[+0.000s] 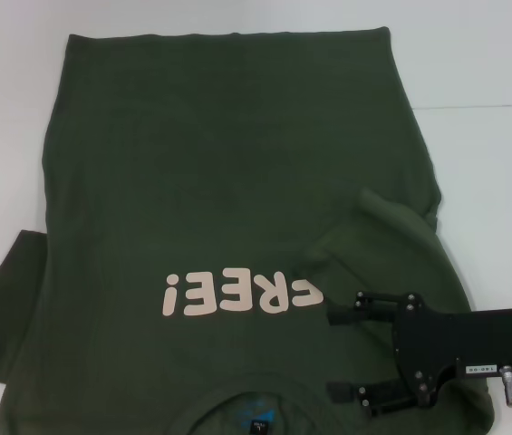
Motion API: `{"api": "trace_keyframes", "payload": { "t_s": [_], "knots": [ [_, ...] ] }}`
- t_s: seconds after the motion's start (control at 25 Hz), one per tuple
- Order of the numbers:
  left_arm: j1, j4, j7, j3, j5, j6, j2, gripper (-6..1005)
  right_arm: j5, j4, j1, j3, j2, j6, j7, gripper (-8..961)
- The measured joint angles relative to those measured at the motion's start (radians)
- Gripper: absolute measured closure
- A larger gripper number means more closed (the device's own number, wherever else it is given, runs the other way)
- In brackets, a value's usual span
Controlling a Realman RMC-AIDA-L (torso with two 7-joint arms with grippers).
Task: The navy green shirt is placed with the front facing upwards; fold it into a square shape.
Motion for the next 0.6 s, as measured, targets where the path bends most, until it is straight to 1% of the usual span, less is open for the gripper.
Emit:
{"api": "trace_keyframes", "payload": {
  "t_s": [0.12,0.32,0.6],
  "knots": [
    [-0.003,-0.003,0.0,0.0,0.001,0.002,0.002,188,0.0,0.0,0.0,0.0,-0.001,0.0,0.0,29],
    [-0.002,0.011,-0.003,-0.01,0.009,0.004,0.012,187,0.0,-0.003,0.001,-0.001,-0.002,0.001,0.0,29],
    [0.004,0.026,-0.004,-0.009,0.015,0.002,0.013,187,0.0,-0.004,0.001,-0.001,-0.002,0.001,0.0,29]
  ]
}}
